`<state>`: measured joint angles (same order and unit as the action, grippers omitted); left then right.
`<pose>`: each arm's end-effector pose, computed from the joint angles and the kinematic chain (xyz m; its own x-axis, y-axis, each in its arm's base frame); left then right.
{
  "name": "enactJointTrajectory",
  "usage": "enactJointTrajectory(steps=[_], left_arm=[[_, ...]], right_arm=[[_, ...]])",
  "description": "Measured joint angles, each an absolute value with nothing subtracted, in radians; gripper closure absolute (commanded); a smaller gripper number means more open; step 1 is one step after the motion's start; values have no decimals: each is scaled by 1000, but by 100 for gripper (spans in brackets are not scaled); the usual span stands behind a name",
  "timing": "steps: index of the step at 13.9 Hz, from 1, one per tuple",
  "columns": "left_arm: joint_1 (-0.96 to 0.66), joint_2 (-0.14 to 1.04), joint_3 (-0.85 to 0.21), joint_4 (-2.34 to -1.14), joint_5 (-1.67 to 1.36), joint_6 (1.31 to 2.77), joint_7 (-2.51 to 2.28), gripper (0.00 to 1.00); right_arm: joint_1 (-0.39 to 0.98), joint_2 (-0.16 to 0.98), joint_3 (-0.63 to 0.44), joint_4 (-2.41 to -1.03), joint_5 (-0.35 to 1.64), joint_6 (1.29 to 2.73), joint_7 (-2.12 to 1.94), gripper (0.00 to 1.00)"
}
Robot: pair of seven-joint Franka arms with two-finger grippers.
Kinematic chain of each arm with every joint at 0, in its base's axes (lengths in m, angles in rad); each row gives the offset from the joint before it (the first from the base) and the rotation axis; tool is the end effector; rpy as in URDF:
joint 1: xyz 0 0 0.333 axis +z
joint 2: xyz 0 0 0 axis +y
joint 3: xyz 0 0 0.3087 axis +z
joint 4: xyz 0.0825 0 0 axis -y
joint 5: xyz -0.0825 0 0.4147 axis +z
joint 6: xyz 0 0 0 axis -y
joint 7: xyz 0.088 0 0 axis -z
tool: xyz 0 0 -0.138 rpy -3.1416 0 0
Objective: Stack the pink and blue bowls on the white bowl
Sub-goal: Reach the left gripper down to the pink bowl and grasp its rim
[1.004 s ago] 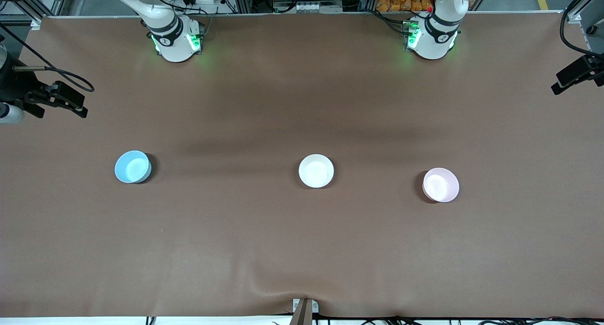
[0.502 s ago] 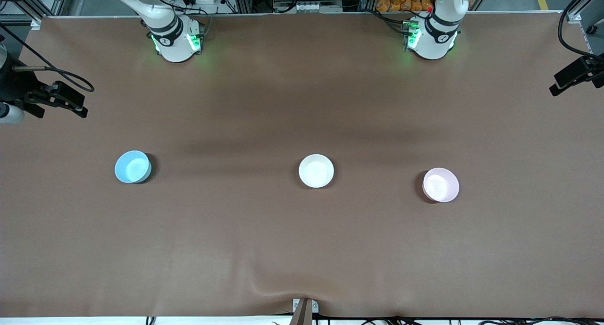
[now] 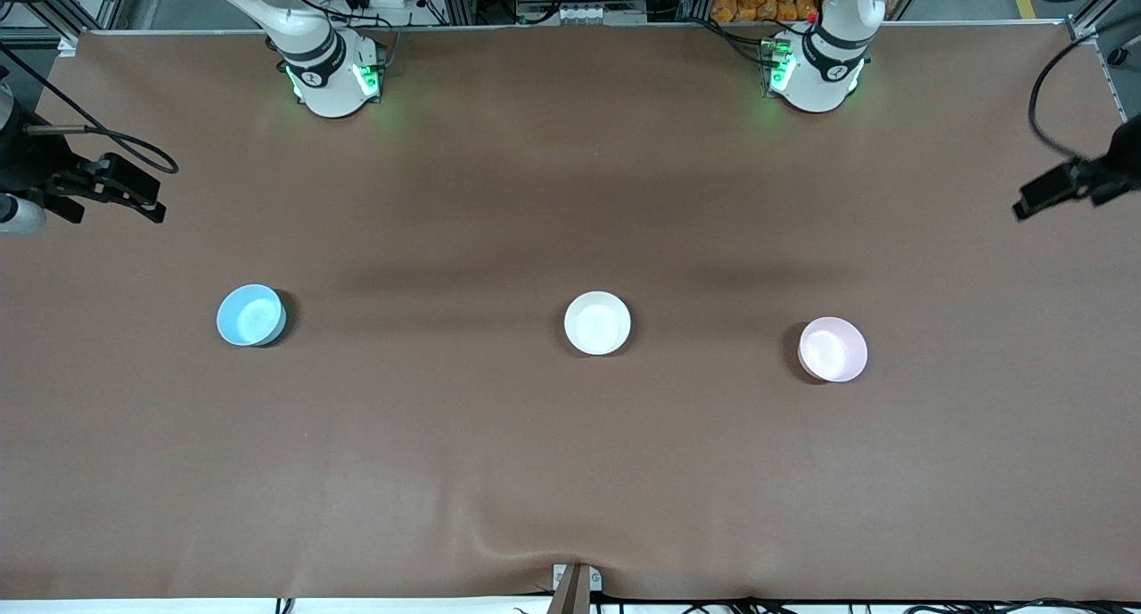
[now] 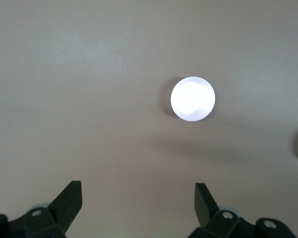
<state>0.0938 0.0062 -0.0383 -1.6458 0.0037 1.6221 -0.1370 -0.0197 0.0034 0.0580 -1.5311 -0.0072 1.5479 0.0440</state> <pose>0.5873 0.0332 0.5492 0.9811 0.1911 -0.0291 0.1910 -0.9816 -0.0075 0.5844 0.0213 0.6021 0.9999 -0.0059 0.0137 -0.0060 -1.0000 0.0064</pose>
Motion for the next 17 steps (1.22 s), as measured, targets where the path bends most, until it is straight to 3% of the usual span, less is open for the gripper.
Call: enactJointTrajectory(steps=[8,11,15,17], left_arm=[[78,278,-102,-1724,-22,1910,-137,0],[79,342,-105,-1811,-22,2067,-137,0],[81,410,-105,-1848,-22,2149,-136,0],[84,449,-103,-1850,-22,2187,-136,8]], right_arm=[[-20,3,57,-1531,-7,1550,44,0],[-20,3,57,-1531,-7,1557,44,0],[-20,5,57,-1531,-7,1561,44,0],[-20,6,57,-1531,-7,1562,44,0]])
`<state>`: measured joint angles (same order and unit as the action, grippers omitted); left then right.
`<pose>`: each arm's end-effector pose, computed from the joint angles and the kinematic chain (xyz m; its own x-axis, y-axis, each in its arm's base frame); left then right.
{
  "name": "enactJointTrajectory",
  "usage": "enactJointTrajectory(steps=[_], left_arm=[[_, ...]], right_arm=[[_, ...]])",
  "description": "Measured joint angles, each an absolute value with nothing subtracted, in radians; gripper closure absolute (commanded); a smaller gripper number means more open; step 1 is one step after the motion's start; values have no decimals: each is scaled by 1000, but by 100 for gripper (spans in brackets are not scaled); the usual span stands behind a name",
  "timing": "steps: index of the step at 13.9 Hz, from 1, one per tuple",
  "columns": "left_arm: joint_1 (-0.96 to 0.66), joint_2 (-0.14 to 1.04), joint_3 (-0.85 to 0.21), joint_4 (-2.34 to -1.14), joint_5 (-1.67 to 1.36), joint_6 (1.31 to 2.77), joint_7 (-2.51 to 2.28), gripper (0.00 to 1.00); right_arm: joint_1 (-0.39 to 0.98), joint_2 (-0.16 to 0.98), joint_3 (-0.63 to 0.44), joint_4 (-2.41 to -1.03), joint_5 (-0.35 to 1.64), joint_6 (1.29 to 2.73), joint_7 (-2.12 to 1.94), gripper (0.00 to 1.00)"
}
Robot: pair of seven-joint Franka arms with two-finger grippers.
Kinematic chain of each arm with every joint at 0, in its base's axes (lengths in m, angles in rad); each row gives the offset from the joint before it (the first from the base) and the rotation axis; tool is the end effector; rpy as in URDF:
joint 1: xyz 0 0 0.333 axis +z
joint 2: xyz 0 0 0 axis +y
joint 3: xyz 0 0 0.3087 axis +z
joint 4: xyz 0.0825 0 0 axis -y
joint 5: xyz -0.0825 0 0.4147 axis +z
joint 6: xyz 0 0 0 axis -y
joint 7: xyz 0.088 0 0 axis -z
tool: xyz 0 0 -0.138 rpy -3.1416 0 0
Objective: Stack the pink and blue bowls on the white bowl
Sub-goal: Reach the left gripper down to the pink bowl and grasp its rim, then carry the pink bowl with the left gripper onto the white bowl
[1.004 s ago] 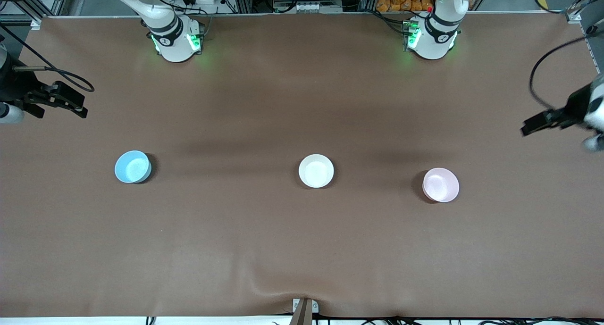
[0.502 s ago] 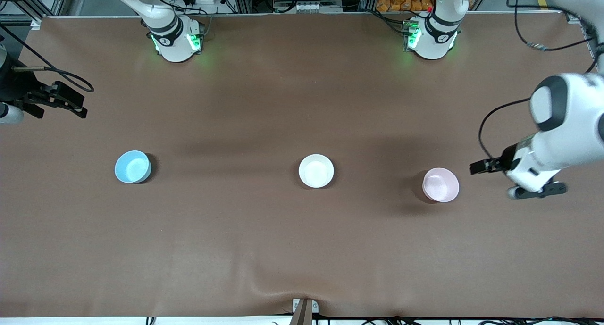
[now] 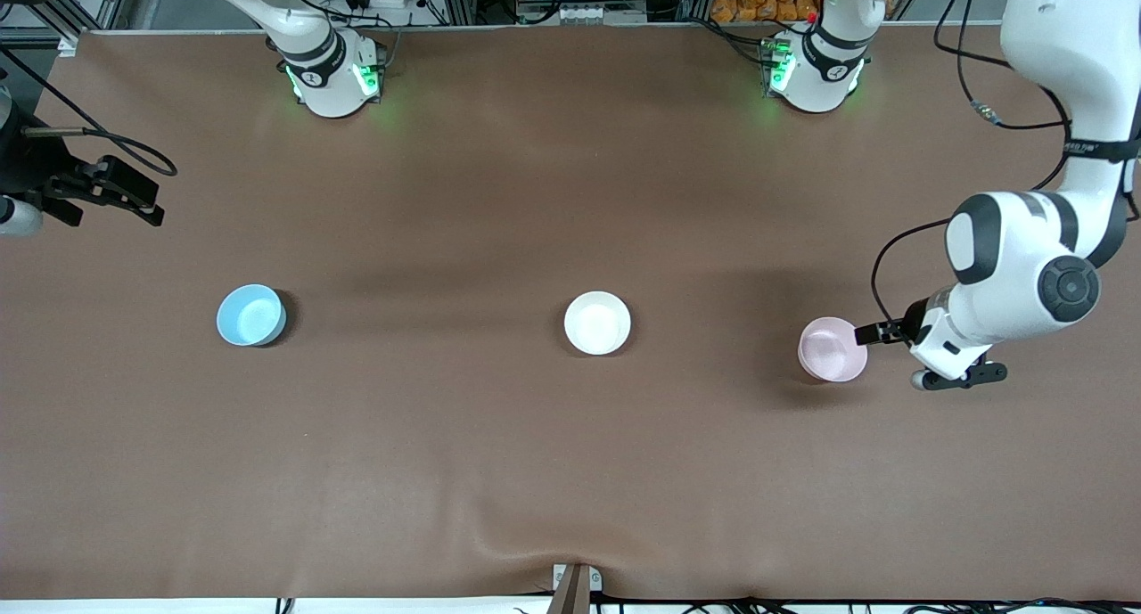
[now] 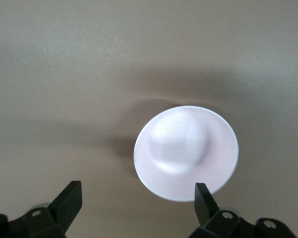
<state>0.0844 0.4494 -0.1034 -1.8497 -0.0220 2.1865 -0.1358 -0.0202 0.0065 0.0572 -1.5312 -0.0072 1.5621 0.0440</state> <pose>0.6449 -0.0123 0.2153 0.9839 0.1341 -0.1181 0.1403 -0.9891 0.0457 0.5872 0.0206 0.6015 0.9997 -0.0071 0.0247 -0.0072 -1.0000 0.0058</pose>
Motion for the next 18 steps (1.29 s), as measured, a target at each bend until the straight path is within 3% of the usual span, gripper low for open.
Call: enactJointTrajectory(steps=[5,7,10,18], left_arm=[[85,526,-104,-1853,-22,2267,-135,23],[85,545,-104,-1856,-22,2290,-135,37],[85,562,-104,-1860,-22,2309,-135,100],[86,542,-126,-1859,-24,2311,-133,100]], right_arm=[[-20,7,57,-1531,-7,1562,44,0],[-20,8,57,-1532,-7,1562,44,0],[-20,8,57,-1532,-7,1560,44,0],[-20,8,57,-1532,-7,1565,44,0]])
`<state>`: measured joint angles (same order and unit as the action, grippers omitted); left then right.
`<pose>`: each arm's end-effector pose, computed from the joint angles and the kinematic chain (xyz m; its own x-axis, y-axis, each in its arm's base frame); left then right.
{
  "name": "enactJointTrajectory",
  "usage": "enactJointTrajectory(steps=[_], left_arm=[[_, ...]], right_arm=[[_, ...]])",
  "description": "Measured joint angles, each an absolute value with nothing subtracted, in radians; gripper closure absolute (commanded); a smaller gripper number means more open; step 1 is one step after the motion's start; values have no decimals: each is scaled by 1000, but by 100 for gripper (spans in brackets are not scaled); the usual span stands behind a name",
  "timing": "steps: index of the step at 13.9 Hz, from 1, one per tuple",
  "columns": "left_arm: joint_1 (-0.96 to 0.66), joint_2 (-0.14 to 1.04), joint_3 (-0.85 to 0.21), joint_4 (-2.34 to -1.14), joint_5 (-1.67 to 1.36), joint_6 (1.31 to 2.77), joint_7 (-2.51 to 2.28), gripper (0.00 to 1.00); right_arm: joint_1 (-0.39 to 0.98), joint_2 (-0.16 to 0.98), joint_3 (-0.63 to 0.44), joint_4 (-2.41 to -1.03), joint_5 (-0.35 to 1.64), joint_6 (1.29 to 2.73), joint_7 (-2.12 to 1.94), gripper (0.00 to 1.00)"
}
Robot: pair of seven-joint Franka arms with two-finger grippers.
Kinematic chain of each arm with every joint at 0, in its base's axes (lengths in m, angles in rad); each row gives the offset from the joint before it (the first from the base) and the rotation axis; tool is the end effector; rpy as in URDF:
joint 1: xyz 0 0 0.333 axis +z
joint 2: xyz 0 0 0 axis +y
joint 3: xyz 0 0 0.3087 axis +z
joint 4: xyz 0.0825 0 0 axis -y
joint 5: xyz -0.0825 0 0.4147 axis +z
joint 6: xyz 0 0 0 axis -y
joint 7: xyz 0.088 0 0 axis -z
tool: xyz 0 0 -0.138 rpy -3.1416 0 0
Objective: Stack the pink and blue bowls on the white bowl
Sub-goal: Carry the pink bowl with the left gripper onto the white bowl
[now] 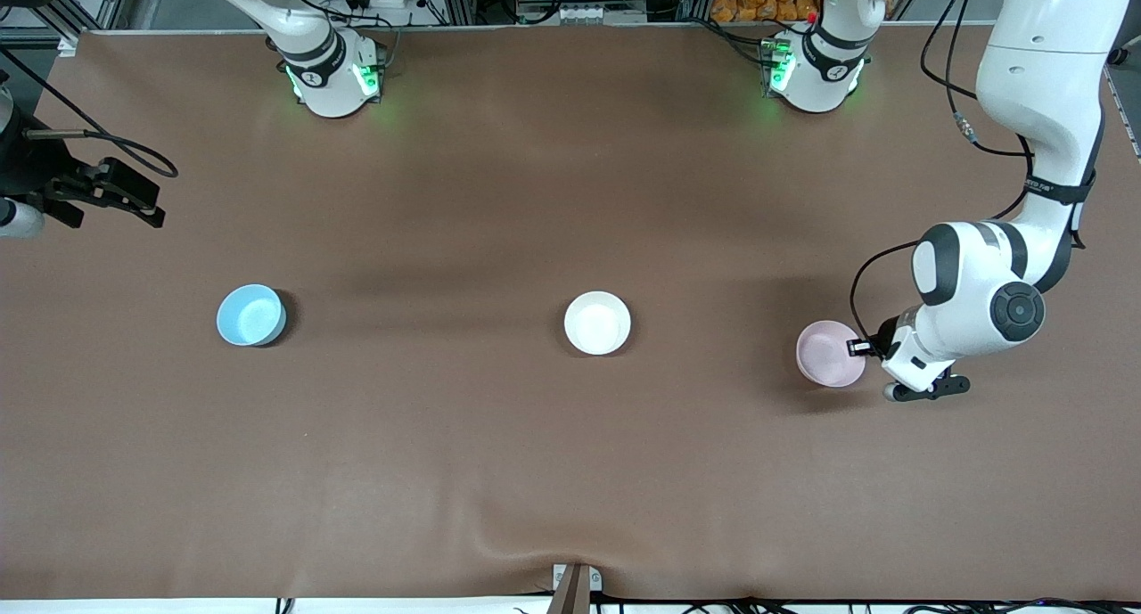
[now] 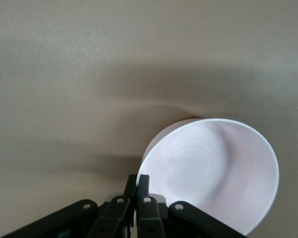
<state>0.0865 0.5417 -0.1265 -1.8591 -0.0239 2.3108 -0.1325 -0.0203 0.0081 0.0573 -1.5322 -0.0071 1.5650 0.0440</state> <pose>0.6460 -0.0264 0.1620 0.9880 0.1203 -0.0973 0.1272 -0.9895 0.0689 0.5880 0.0207 0.6004 0.9997 -0.0071 0.0250 -0.0072 -1.0000 0.0055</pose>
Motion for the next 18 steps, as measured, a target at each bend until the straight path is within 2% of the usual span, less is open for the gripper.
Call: enactJointTrajectory(steps=[3,6,9,14,18], left_arm=[[88,486,-201,-1857,-27,2258,-160,100],[83,419,-327,-1856,-35,2198,-306,100],[45,407,-447,-1848,-36,2193,-507,100],[-150,431,-460,-1821,-36,2210,-781,100],[-225,484,-455,-1807,-35,2306,-870,100]], right_arm=[[-20,8,57,-1532,-7,1566,44,0],[-20,8,57,-1533,-7,1566,44,0],[-20,9,57,-1533,-7,1566,44,0],[-21,11,57,-1535,-7,1569,44,0],[-21,12,57,-1538,-7,1569,44,0]])
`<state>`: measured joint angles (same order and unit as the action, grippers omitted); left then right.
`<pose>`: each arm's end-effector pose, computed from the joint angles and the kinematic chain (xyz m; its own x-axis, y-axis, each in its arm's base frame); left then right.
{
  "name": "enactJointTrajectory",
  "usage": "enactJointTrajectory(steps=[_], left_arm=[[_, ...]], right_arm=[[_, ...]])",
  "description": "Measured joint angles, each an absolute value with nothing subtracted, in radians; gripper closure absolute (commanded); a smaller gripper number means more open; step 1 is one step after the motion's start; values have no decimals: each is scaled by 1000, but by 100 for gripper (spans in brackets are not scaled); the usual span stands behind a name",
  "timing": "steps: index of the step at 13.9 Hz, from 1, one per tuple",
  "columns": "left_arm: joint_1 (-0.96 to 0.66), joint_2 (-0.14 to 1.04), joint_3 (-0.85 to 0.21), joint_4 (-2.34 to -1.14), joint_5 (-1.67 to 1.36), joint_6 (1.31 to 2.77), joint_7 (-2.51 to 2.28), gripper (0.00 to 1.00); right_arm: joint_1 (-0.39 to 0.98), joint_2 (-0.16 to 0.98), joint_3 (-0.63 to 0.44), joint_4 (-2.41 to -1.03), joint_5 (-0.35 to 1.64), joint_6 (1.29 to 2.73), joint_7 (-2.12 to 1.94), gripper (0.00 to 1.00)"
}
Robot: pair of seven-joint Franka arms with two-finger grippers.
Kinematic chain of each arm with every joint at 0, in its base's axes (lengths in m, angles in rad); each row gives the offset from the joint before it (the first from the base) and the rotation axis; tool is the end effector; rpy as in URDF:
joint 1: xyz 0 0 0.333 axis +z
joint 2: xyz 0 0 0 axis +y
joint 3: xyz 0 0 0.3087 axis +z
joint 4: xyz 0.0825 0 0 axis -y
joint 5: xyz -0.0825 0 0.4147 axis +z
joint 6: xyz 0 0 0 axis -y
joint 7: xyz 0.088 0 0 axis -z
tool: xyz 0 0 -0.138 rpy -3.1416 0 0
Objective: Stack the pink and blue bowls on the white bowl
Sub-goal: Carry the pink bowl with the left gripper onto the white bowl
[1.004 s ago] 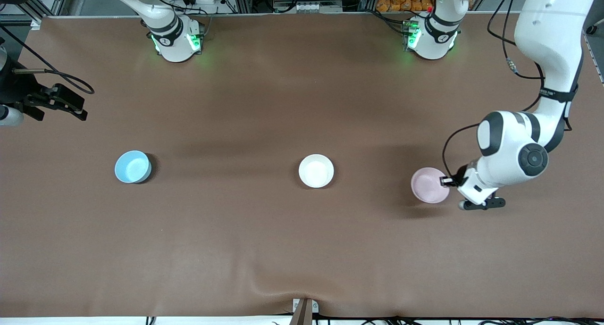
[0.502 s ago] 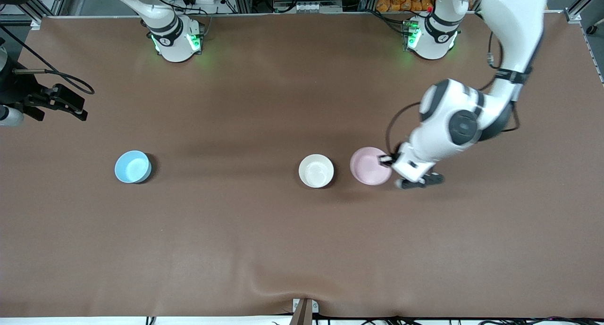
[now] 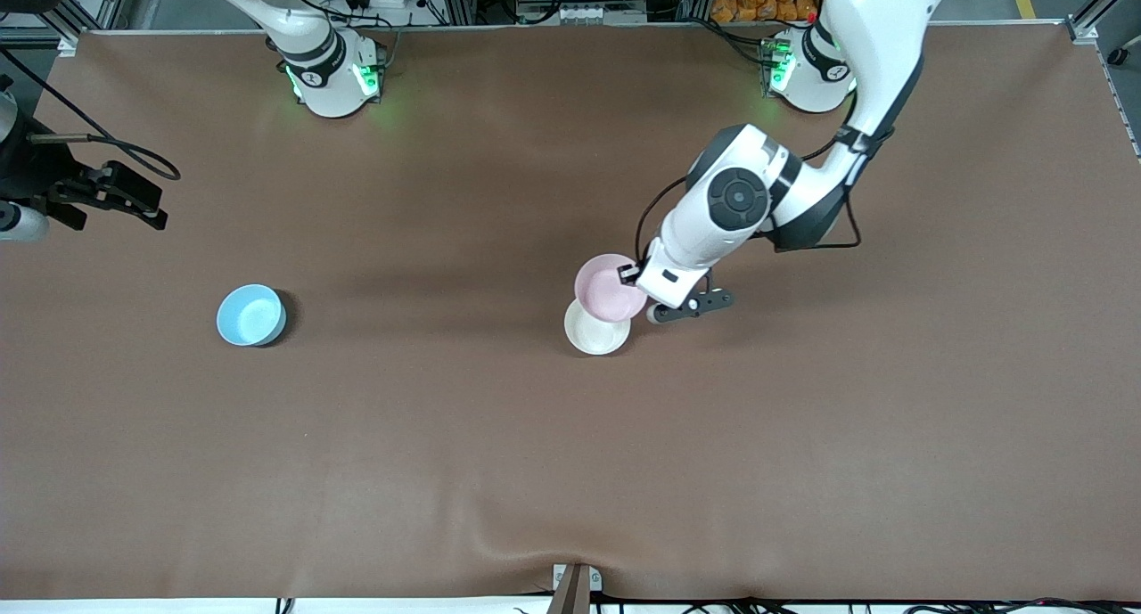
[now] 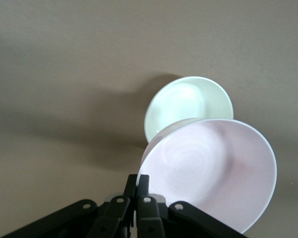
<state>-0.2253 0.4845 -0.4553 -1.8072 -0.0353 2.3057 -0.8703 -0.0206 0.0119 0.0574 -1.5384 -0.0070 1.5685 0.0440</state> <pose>0.5342 -0.4163 0.2503 0.9585 0.2459 -0.1445 0.2705 -0.9442 0.1879 0.5892 0.0205 0.5953 0.9998 -0.0072 0.0185 -0.0073 -1.0000 0.0055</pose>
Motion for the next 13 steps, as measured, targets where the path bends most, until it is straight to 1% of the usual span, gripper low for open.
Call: enactJointTrajectory(steps=[4,8,13], left_arm=[[-258,526,-453,-1807,46,2363,-947,100],[-268,561,-451,-1806,118,2383,-985,100],[-265,566,-442,-1801,124,2390,-985,100]], right_arm=[[-21,12,57,-1539,-7,1569,44,0],[-22,18,57,-1539,-7,1570,44,0],[-31,71,56,-1540,-9,1574,44,0]])
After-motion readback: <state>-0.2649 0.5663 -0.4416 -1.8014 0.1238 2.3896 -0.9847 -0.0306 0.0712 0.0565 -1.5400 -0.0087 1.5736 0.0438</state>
